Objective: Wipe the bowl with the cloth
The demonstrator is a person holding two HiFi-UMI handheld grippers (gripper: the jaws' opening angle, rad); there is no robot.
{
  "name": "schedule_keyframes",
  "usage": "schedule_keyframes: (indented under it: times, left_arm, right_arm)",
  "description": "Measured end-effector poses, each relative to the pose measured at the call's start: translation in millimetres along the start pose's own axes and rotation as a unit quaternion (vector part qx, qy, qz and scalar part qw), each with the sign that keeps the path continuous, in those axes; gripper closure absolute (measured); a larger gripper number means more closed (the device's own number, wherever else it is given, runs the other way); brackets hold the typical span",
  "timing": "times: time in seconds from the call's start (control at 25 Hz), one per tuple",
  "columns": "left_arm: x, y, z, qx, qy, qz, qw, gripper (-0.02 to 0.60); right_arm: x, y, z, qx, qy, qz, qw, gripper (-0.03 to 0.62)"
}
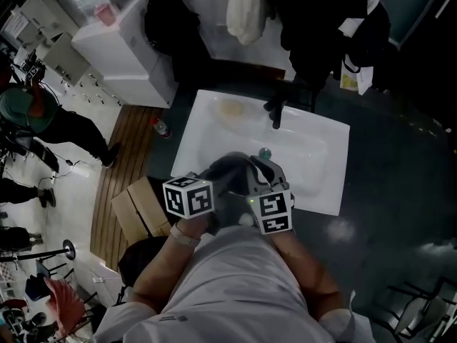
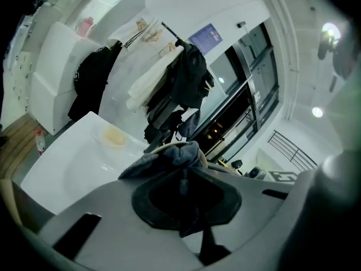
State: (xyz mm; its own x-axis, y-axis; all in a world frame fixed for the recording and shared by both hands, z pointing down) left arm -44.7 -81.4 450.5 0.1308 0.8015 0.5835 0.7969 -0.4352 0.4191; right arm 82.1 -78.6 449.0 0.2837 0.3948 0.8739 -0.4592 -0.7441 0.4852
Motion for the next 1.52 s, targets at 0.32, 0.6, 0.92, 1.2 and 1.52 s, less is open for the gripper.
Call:
schedule_keyframes:
  times: [0.32,0.6,0.92,1.2,1.52]
  left_arm:
    - [-8.6,-4.4,4.2,0.002,-0.002,0.013,0.9999,0.538]
    - [-10.1,-0.5,-4.0,0.004,-0.035,0.033,0.9988,0.538]
    - [3.9,14.0,-5.0,0.005,-0.026,-0.026,0.9993,0.538]
    - [17.1,20.8,1.6,0.016,-0.039,-0.048,0.9979,0.538]
    - [1.0,12.5,-18.9,0.019,-0.11,-0.001,0.9937,0.538]
  right_arm:
    - [2.5,5.8,2.0,-0.003,0.008,-0.003,1.0,0.563]
    - [-14.0,-2.2,-1.1,0.035,-0.061,0.021,0.997,0.562]
    - [-24.9,-2.4,-2.7,0.062,-0.13,0.026,0.989,0.562]
    - [-22.3,-0.6,11.1,0.082,-0.111,0.03,0.99,0.562]
    - [-29.3,-1.7,-1.0,0.083,-0.164,0.04,0.982,0.562]
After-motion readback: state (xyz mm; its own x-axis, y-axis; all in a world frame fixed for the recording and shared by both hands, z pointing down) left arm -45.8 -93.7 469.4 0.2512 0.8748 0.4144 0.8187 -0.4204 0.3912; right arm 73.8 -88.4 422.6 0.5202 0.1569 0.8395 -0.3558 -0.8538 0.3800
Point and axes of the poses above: the fingertips, and each gripper's own axes: y forward along the fingers, z to its right, x out of its underside, the point moved 8 cm from there along -y, backward along the fingers, and after that the axes turned 7 degrees about -z, right-handed, at the moved point
